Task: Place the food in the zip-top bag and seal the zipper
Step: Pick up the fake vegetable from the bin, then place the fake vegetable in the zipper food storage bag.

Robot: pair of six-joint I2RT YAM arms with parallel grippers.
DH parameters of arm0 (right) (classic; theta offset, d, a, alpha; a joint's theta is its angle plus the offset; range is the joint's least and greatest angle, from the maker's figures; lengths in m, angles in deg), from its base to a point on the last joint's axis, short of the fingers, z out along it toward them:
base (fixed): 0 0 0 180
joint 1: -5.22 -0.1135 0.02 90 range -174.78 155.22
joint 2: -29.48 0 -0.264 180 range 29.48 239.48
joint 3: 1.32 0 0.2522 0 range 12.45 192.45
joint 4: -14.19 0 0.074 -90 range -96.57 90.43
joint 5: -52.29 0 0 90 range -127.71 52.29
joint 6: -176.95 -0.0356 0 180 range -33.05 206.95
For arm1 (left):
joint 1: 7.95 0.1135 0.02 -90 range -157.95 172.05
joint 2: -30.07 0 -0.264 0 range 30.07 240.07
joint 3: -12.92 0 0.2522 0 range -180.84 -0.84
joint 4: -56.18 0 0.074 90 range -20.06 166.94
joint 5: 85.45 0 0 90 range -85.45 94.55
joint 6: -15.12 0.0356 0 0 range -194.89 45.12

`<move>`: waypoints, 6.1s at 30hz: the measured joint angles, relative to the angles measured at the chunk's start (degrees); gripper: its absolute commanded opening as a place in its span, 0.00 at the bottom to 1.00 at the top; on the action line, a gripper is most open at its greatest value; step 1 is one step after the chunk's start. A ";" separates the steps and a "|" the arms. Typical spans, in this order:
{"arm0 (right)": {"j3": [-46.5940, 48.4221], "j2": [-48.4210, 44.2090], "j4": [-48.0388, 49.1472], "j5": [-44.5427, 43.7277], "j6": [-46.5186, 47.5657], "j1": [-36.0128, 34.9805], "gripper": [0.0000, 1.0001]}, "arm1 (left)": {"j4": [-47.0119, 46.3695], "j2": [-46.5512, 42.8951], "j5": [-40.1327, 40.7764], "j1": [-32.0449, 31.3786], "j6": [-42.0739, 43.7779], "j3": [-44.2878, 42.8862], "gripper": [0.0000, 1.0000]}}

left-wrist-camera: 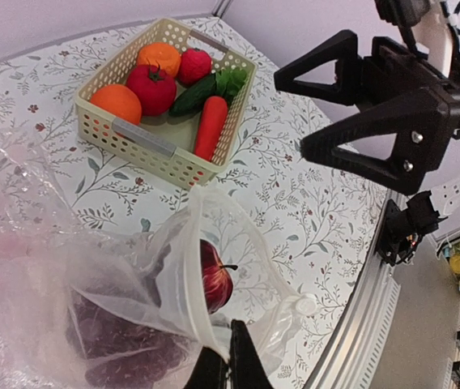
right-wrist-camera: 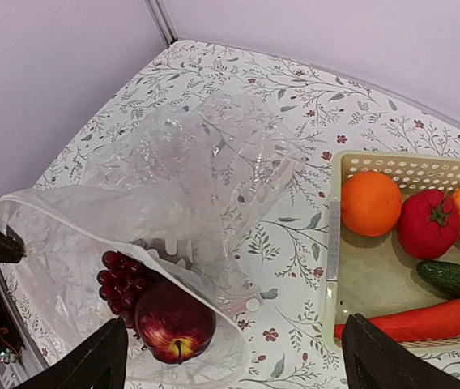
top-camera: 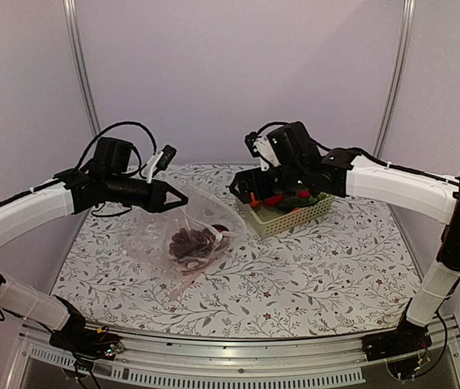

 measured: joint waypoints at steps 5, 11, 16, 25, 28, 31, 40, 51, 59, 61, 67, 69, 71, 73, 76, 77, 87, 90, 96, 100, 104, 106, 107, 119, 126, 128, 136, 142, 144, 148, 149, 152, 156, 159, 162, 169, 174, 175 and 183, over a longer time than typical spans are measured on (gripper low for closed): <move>-0.22 0.00 -3.08 -2.45 -1.95 3.52 0.89 | 0.00 -0.22 0.13 0.00 0.00 0.09 0.00; -0.76 0.07 -7.02 -5.01 -4.26 8.61 0.87 | 0.00 -0.22 0.28 0.00 0.00 0.13 0.00; -0.83 1.38 -9.46 -7.48 -4.85 11.08 0.83 | 0.00 -0.22 0.28 0.00 0.00 0.13 0.00; 1.51 9.38 -11.43 -8.48 -4.76 12.31 0.82 | 0.02 -0.22 0.24 0.00 -0.02 0.13 0.00; 3.80 12.02 -11.69 -8.46 -4.61 12.72 0.81 | 0.00 -0.22 0.24 0.00 -0.02 0.13 0.00; 5.57 14.19 -11.67 -8.37 -4.59 13.42 0.81 | 0.02 -0.22 0.24 0.00 -0.02 0.13 0.00; 10.75 21.20 -11.50 -7.58 -4.37 15.78 0.81 | 0.02 -0.22 0.22 0.00 -0.02 0.13 0.00; 16.61 27.58 -11.56 -6.14 -3.74 17.53 0.82 | 0.02 -0.22 0.22 0.00 -0.02 0.13 0.00; 21.55 31.71 -12.09 -6.01 -3.19 17.62 0.83 | 0.02 -0.22 0.11 0.00 -0.02 0.13 0.00; 22.82 32.87 -12.13 -6.03 -3.04 17.62 0.83 | 0.02 -0.22 0.11 0.00 -0.02 0.13 0.00; 24.26 34.91 -12.76 -6.05 -2.82 17.68 0.82 | 0.02 -0.22 0.07 0.00 -0.02 0.13 0.00; 25.09 35.58 -12.87 -6.03 -2.80 17.73 0.82 | 0.00 -0.22 -0.02 0.00 -0.02 0.13 0.00; 25.94 36.30 -12.87 -5.99 -2.69 17.84 0.81 | 0.00 -0.22 -0.04 0.00 -0.02 0.13 0.00; 26.82 37.09 -12.87 -5.86 -2.56 17.97 0.81 | 0.00 -0.22 -0.04 0.00 -0.02 0.13 0.00; 27.87 38.05 -13.00 -5.81 -2.36 18.16 0.79 | 0.02 -0.22 -0.07 0.00 -0.02 0.13 0.00; 28.24 38.32 -13.07 -5.75 -2.32 18.25 0.78 | 0.00 -0.22 -0.07 0.00 -0.02 0.13 0.00; 29.31 39.04 -13.09 -5.53 -1.99 18.47 0.68 | 0.00 -0.20 -0.04 0.00 -0.02 0.13 0.00; 29.31 39.04 -13.09 -5.51 -1.79 18.47 0.67 | 0.00 -0.20 -0.04 0.00 -0.02 0.13 0.00; 27.34 38.18 -11.65 -5.46 -1.36 18.47 0.66 | 0.00 -0.20 -0.04 0.00 -0.02 0.13 0.00; 23.52 34.99 -11.52 -5.40 -1.03 18.47 0.66 | 0.02 -0.20 -0.04 0.00 -0.02 0.13 0.00; 18.97 30.27 -11.06 -5.18 -0.83 18.47 0.65 | 0.02 -0.17 -0.07 0.00 -0.02 0.13 0.00; 17.09 27.74 -10.95 -4.81 -0.76 18.47 0.65 | 0.00 -0.17 -0.07 0.00 -0.02 0.13 0.00; 16.09 26.51 -10.58 -4.66 -0.74 18.47 0.65 | 0.02 -0.17 -0.07 0.00 -0.02 0.13 0.00; 4.15 12.74 -9.27 -1.16 -0.94 17.59 0.65 | 0.00 -0.13 -0.33 0.00 -0.04 0.13 0.00; 0.35 5.18 -10.58 -0.76 -0.74 13.73 0.65 | 0.00 -0.13 -0.52 0.00 -0.07 0.13 0.00; -0.35 3.37 -10.71 -0.66 -0.85 12.33 0.65 | 0.00 -0.13 -0.59 0.00 -0.07 0.13 0.00; -1.77 -1.16 -12.07 -0.26 -2.58 5.25 0.65 | 0.00 -0.13 -0.63 0.00 -0.07 0.13 0.00; -1.77 -1.18 -12.48 0.42 -2.34 0.94 0.65 | 0.00 -0.13 -0.63 0.00 -0.07 0.13 0.00; -1.77 -1.18 -12.46 1.03 -2.01 -0.61 0.65 | 0.00 -0.13 -0.63 0.00 -0.07 0.13 0.00; -1.55 -1.18 -12.15 3.26 -0.96 -2.47 0.65 | 0.00 -0.13 -0.63 0.00 -0.07 0.13 0.00; -1.36 -1.16 -12.02 3.96 -0.74 -2.73 0.65 | 0.00 -0.13 -0.63 0.00 -0.07 0.13 0.00; -0.20 -0.66 -11.78 5.44 -0.09 -3.08 0.66 | 0.00 -0.13 -0.63 0.00 -0.07 0.13 0.00; 1.68 1.18 -11.08 7.19 0.57 -3.21 0.65 | 0.00 -0.13 -0.63 0.00 -0.07 0.13 0.00; 3.06 3.10 -10.84 8.24 1.01 -3.48 0.65 | 0.00 -0.13 -0.63 0.00 -0.07 0.13 0.00; 4.11 4.94 -10.56 9.40 1.64 -3.82 0.66 | 0.00 -0.13 -0.63 0.00 -0.07 0.13 0.00; 7.28 8.35 -10.25 11.91 2.08 -4.59 0.66 | 0.00 -0.13 -0.66 0.00 -0.07 0.13 0.00; 9.79 11.04 -10.10 13.25 2.10 -4.79 0.66 | 0.00 -0.13 -0.66 0.00 -0.07 0.13 0.00; 10.36 11.69 -9.92 13.53 2.10 -4.83 0.66 | 0.00 -0.13 -0.66 0.00 -0.07 0.13 0.00; 13.44 16.57 -8.94 15.19 2.10 -4.98 0.67 | 0.00 -0.13 -0.66 0.00 -0.07 0.13 0.00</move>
